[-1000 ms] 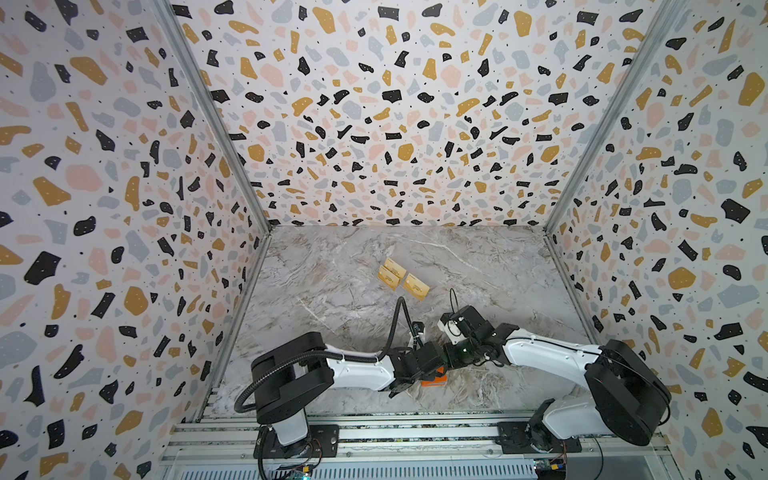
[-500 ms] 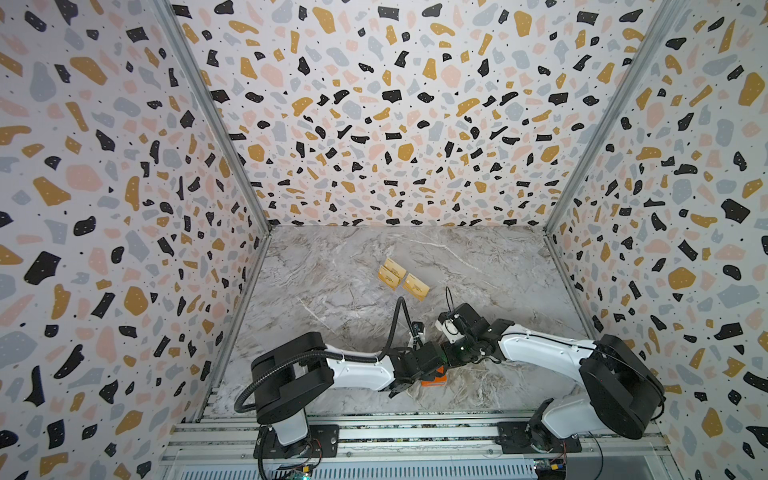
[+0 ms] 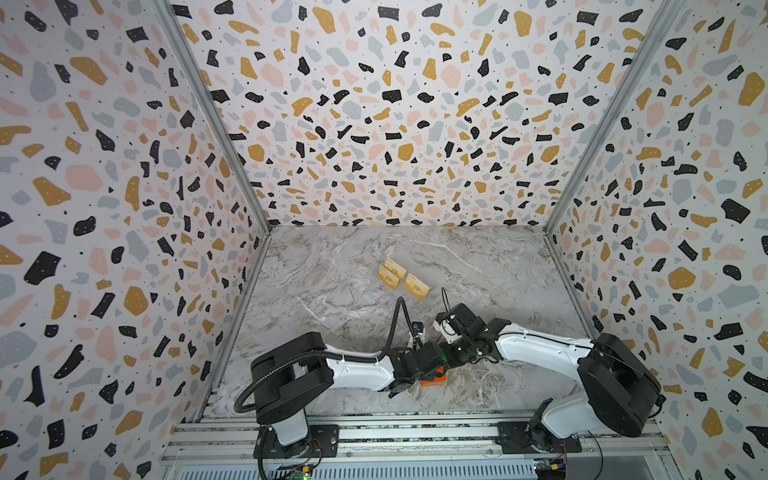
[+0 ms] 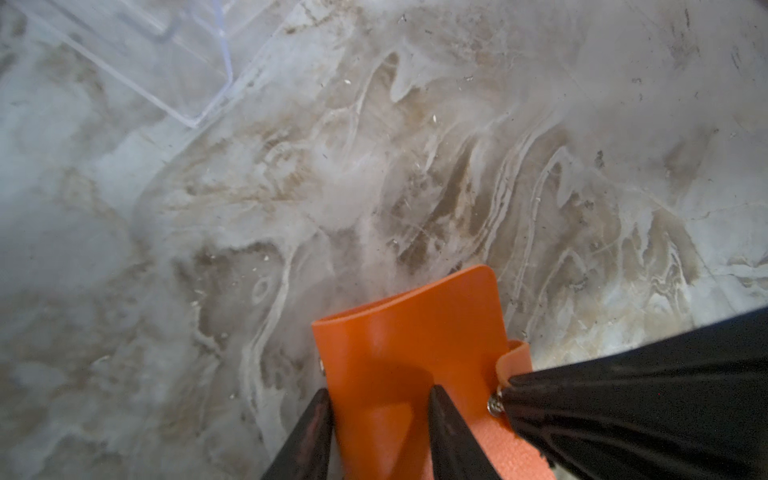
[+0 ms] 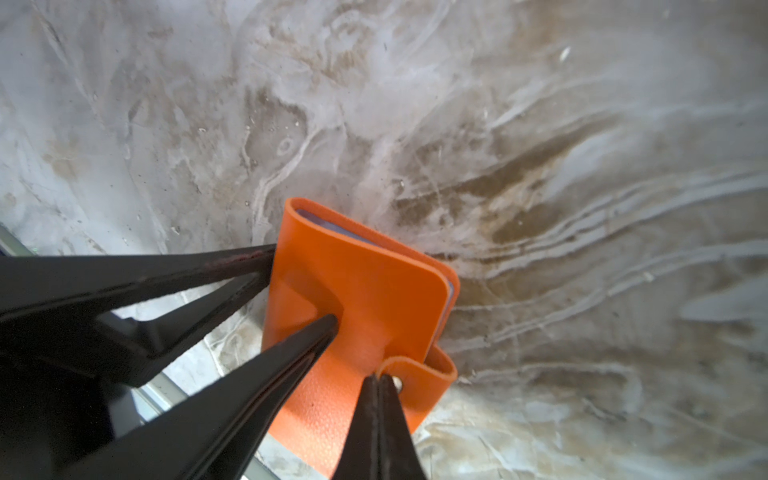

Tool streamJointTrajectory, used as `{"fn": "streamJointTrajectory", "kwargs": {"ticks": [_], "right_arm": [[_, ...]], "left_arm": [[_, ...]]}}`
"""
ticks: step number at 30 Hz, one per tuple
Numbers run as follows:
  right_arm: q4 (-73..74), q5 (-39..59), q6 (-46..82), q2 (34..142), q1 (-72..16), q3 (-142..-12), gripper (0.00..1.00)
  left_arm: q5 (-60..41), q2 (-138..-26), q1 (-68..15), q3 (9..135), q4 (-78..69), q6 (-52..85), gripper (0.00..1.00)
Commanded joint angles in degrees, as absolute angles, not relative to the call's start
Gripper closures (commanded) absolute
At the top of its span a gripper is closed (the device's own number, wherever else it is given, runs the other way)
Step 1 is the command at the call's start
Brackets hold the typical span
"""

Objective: Put the credit cards into the card holder

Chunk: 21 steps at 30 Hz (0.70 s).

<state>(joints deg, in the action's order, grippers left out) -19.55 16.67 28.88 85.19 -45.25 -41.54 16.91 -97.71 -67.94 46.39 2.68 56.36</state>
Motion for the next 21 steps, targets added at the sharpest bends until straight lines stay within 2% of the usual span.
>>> {"fn": "streamJointTrajectory", "kwargs": {"ticks": [1,21], "right_arm": [[-20.18,16.66,29.13,93.50,-49.34,-36.94,1.00],[-20.85,14.75,28.85,97.26,-53.50,-37.97,1.00]], "left_arm": [[11.07,-102.74,-68.55,42.16,13.35,56.30,0.60],[11.16,-102.70,-68.55,42.28,13.10,56.10,0.60]]}}
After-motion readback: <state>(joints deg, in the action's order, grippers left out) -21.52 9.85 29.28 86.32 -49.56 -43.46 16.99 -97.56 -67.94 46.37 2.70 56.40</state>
